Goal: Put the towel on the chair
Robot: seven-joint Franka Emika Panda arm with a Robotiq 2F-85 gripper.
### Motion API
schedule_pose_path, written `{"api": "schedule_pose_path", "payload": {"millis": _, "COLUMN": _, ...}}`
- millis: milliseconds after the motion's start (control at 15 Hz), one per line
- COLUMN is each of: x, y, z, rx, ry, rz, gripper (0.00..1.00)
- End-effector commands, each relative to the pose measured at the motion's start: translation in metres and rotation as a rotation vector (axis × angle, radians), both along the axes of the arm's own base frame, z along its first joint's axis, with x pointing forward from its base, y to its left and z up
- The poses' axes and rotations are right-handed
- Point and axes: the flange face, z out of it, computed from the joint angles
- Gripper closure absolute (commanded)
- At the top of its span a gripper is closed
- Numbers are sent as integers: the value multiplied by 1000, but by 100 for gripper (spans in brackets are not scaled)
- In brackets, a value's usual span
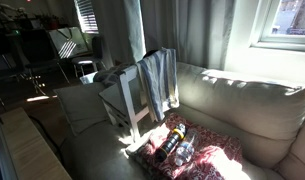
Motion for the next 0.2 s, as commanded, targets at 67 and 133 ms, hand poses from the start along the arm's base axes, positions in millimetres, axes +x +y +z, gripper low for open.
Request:
{"api": "schedule_pose_path", "payload": {"millis": 67, "x": 1, "y": 0, "z": -1, "rx": 1, "ry": 4, "rz": 0, "gripper": 0}}
{"api": "schedule_pose_path", "payload": {"millis": 133, "x": 1, "y": 0, "z": -1, "rx": 1, "ry": 4, "rz": 0, "gripper": 0}}
